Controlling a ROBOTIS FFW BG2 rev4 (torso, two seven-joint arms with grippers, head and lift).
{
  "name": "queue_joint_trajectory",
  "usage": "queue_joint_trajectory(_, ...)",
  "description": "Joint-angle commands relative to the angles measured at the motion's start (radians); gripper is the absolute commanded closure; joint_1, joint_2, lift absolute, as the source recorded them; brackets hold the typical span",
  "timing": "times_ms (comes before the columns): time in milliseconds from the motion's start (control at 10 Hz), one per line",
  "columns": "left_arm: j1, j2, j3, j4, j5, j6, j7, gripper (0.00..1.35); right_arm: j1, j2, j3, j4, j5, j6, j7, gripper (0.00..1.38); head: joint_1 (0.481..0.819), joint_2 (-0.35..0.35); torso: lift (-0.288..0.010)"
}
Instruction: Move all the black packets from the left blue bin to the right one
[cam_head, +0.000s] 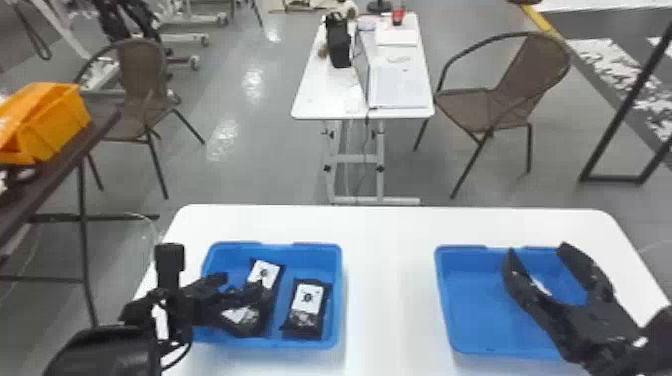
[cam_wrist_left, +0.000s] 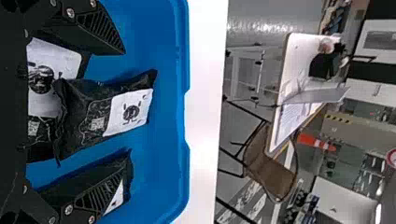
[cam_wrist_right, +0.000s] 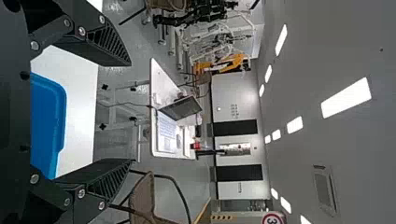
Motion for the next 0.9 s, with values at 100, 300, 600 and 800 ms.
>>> queue_joint_trajectory(100, -0.065, 0.008, -0.037, 0.094, -0.074, 0.069, -0.018, 0.17, -0.016, 0.001, 0.0, 0.004, -0.015, 0.0, 0.003, 0.32, 0.695, 0.07, 0.0)
queue_joint_trajectory(300, -0.087, -0.018, 0.003, 0.111, -0.176, 0.085, -0.041, 0.78, -0.018, 0.001, 0.003, 0.014, -0.029, 0.002, 0.003, 0.32, 0.695, 0.062, 0.0)
queue_joint_trajectory(600, -0.099, -0.023, 0.057, 0.114, -0.252, -0.01, -0.033, 1.08, -0.018, 0.001, 0.003, 0.025, -0.049, 0.008, 0.005, 0.32, 0.695, 0.076, 0.0)
queue_joint_trajectory(800, -0.081, -0.031, 0.079, 0.114, -0.217, -0.097, -0.032, 1.17, -0.021, 0.001, 0.003, 0.036, -0.061, 0.009, 0.006, 0.32, 0.695, 0.091, 0.0)
